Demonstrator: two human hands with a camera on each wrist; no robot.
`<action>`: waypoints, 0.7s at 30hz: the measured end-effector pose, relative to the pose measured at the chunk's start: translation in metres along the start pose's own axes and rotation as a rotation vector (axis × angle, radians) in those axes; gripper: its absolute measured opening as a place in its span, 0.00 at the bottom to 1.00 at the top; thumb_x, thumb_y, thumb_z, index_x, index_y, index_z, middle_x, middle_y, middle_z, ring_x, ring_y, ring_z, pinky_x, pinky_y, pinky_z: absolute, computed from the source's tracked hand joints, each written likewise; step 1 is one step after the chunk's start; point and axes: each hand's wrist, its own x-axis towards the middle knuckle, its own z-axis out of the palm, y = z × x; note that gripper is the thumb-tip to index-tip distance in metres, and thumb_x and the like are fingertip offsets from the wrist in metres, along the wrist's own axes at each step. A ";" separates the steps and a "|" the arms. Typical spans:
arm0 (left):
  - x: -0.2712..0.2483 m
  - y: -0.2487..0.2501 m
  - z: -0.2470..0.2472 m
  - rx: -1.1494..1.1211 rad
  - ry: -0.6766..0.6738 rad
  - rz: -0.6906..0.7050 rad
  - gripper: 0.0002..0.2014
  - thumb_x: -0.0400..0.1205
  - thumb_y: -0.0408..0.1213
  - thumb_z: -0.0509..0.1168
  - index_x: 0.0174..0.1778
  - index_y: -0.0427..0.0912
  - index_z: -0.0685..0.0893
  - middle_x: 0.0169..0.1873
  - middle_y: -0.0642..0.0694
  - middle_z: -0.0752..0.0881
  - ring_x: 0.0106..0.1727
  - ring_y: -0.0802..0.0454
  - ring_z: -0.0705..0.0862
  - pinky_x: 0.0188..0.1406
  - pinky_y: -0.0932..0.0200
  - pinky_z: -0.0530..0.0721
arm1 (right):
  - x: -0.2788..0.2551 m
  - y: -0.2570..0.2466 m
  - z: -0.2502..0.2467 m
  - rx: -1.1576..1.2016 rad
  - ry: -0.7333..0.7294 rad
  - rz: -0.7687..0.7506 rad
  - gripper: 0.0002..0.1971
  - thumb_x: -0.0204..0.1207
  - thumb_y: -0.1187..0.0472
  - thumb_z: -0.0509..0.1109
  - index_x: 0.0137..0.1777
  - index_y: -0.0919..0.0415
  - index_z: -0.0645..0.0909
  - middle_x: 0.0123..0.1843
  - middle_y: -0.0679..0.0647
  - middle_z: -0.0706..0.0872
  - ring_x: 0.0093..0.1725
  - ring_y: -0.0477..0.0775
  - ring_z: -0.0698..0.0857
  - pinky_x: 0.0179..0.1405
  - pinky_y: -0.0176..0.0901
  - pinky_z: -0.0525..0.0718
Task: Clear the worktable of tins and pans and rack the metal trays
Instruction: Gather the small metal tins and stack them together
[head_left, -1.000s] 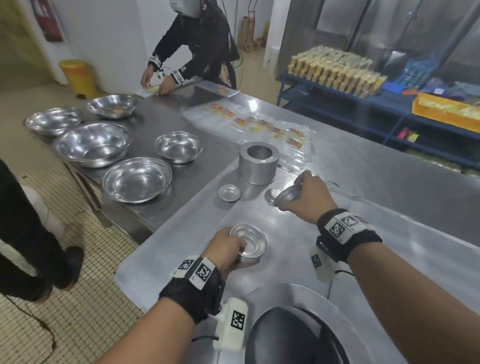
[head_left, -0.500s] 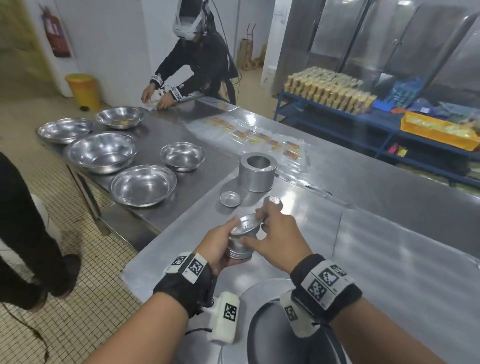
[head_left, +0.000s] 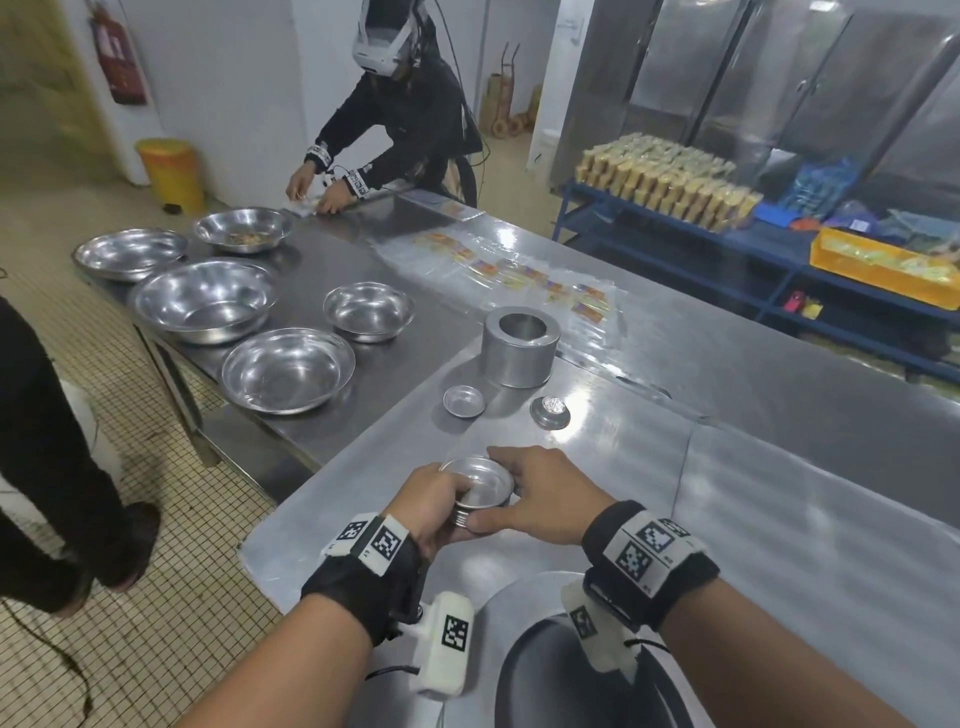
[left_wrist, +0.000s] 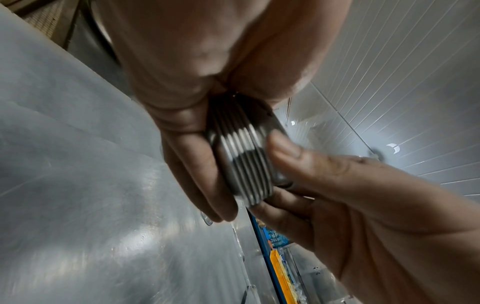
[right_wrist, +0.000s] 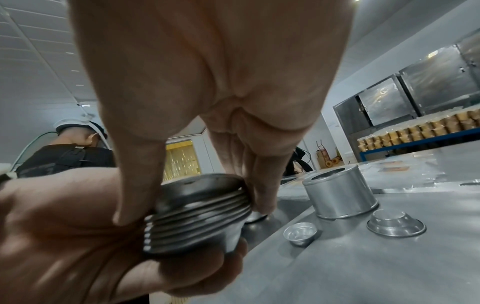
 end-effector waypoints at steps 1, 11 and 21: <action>0.003 -0.001 -0.001 -0.010 0.008 -0.010 0.15 0.80 0.18 0.56 0.59 0.26 0.83 0.50 0.25 0.88 0.43 0.32 0.89 0.52 0.27 0.87 | 0.004 0.002 0.000 0.014 -0.033 0.005 0.23 0.58 0.37 0.83 0.46 0.51 0.84 0.41 0.46 0.90 0.43 0.47 0.88 0.51 0.56 0.87; 0.046 -0.012 -0.013 -0.050 0.077 -0.063 0.20 0.75 0.19 0.58 0.63 0.29 0.83 0.58 0.24 0.86 0.53 0.26 0.89 0.47 0.28 0.88 | 0.061 0.036 -0.007 0.059 -0.261 0.128 0.37 0.54 0.54 0.91 0.65 0.60 0.83 0.58 0.53 0.91 0.59 0.52 0.89 0.64 0.52 0.86; 0.095 -0.015 -0.038 0.231 0.254 0.035 0.09 0.76 0.29 0.64 0.41 0.43 0.89 0.35 0.38 0.86 0.34 0.36 0.84 0.29 0.54 0.85 | 0.170 0.141 -0.033 -0.509 -0.078 0.409 0.21 0.73 0.50 0.78 0.63 0.59 0.83 0.65 0.52 0.84 0.68 0.56 0.80 0.68 0.45 0.77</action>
